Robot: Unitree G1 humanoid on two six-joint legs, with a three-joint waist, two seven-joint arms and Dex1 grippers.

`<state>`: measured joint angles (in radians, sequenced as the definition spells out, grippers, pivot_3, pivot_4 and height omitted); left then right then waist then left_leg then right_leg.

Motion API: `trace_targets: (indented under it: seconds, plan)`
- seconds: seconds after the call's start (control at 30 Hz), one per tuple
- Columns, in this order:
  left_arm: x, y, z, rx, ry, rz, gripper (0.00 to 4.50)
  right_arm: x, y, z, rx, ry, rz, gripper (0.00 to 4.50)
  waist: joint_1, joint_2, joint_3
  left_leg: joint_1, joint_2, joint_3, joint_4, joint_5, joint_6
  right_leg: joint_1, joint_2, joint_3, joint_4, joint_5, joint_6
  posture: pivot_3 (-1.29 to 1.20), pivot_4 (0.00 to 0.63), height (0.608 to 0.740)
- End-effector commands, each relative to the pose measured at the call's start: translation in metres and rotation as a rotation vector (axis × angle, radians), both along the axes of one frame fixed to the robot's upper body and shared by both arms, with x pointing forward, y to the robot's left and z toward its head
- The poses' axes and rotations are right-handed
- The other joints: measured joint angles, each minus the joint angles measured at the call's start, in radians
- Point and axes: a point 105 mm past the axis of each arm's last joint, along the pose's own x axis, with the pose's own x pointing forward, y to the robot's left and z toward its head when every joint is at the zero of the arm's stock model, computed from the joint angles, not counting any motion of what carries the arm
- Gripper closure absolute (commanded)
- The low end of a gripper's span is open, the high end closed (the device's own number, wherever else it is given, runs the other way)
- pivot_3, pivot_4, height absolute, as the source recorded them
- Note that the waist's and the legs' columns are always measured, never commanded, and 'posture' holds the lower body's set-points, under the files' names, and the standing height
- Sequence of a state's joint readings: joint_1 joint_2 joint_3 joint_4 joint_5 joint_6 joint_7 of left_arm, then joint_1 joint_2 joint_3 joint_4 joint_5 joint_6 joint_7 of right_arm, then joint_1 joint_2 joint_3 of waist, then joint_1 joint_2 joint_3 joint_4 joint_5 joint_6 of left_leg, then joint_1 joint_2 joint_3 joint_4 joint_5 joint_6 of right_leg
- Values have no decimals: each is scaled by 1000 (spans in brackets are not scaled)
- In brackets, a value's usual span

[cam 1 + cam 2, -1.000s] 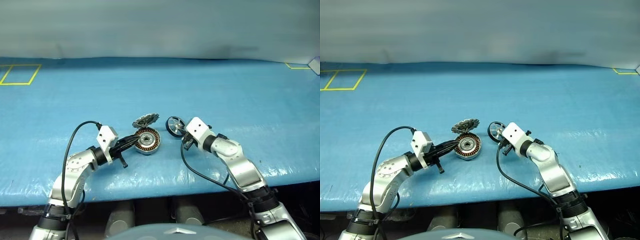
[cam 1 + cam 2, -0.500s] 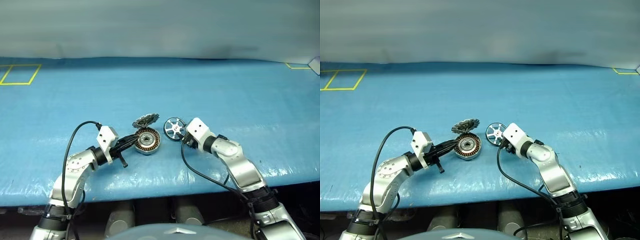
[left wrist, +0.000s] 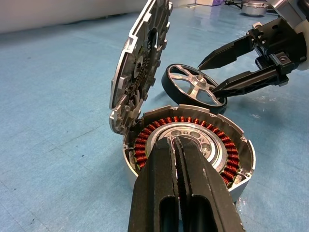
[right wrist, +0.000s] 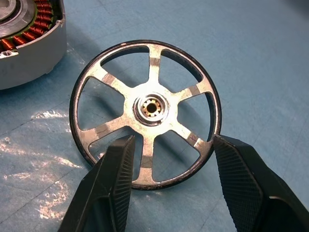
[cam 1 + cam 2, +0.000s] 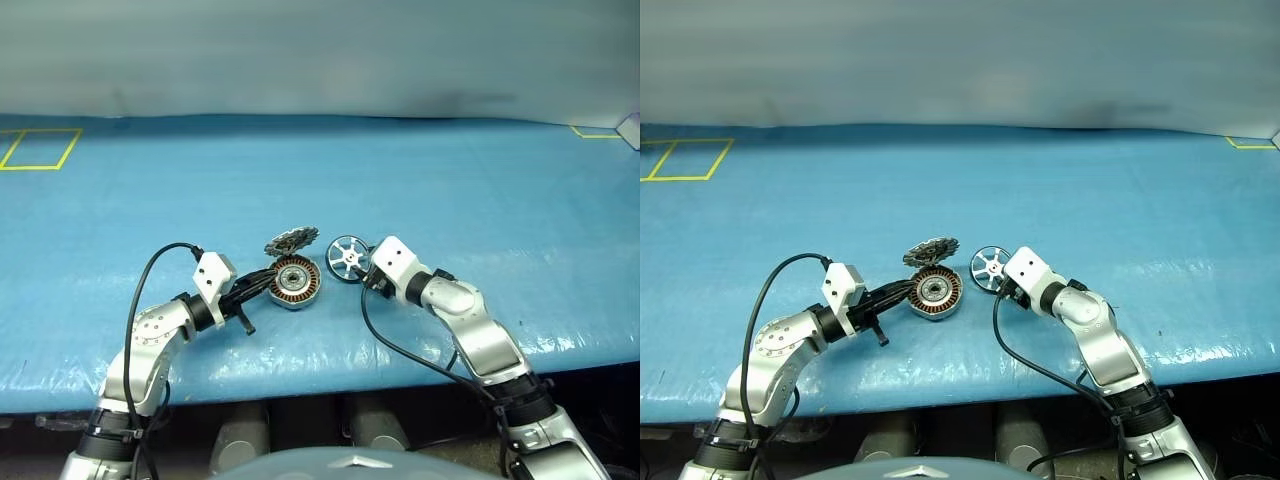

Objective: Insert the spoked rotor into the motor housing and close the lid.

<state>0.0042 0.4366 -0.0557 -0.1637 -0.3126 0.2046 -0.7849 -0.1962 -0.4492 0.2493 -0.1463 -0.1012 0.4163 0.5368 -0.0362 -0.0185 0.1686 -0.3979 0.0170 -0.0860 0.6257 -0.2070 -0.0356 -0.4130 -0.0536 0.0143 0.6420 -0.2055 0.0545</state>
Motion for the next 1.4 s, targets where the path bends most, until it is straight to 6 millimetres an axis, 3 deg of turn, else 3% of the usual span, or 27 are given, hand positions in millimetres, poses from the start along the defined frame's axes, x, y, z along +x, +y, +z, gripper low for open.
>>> trace_targets:
  seconds: [0.03, 0.43, 0.53, 0.67, 1.03, 1.4]
  plan:
    - [0, 0, 3, 0, -27, 5, 4419, -4, -1, -17, -76, 33, 9, 1764, 0, 0, 0, 0, 0, 0, 0, 0, 0, 0, 0, 0, 0, 0, 0, 0, 150, 740]
    - [0, 0, 2, -1, -22, 12, 4419, -6, 0, -26, -125, 75, 67, 1764, 1, 0, 0, 0, 0, 0, 0, 0, 0, 0, 0, 0, 0, 0, 0, 0, 150, 740]
    - [1, 0, 2, 1, -22, 16, 4419, -5, -1, -26, -122, 73, 57, 2356, 1, 0, 0, 0, 0, 0, 0, 0, 0, 0, 0, 0, -1, 0, 0, 0, 150, 740]
    - [1, 1, 2, 2, -22, 23, 4419, -4, -1, -23, -110, 64, 53, 3588, 2, -1, -1, 0, 0, 0, 0, 0, 0, 0, 0, 0, -1, 0, 0, 0, 150, 740]
    - [3, 3, 1, 7, -27, 28, 4419, 0, -5, -11, -16, 31, -19, 3588, 2, -3, -2, 0, 0, 0, 0, 0, 0, 0, -1, 0, -1, 0, 0, 0, 150, 740]
    - [5, 3, 2, 11, -34, 29, 4419, -4, -10, -1, -64, -51, -7, 3588, 11, -2, -1, -2, -1, 0, -1, 0, 0, -1, -1, 0, -1, 0, 0, 0, 150, 740]
